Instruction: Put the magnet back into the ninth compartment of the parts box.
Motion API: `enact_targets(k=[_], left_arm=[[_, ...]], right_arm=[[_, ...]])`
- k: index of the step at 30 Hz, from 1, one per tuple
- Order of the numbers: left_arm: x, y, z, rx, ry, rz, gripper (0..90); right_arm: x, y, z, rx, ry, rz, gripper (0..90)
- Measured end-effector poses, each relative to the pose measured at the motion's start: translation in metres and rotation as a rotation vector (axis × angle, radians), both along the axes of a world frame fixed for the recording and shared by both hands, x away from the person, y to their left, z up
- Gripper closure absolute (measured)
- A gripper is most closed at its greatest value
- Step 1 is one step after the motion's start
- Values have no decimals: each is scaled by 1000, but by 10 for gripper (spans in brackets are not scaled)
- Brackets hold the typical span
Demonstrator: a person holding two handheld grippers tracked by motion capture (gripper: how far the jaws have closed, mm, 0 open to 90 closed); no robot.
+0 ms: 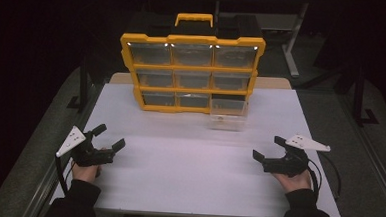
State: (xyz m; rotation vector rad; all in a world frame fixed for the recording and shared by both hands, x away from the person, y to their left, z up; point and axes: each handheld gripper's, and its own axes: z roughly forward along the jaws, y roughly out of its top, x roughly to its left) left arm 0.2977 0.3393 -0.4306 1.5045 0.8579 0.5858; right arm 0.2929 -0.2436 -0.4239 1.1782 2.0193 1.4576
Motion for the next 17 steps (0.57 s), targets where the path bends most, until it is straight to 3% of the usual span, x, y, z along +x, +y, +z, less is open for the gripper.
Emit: enact_targets(k=[6,11,17], left_arm=[[0,-1,0,0,1,0,0],[0,0,0,0,2,0,0],[0,-1,0,0,1,1,0]], right_arm=[[-10,-7,-4,18,-31,-9,0],[-20,-17,-8,63,-76,-34,0],[-21,-18,-7,72,-89,-39,0]])
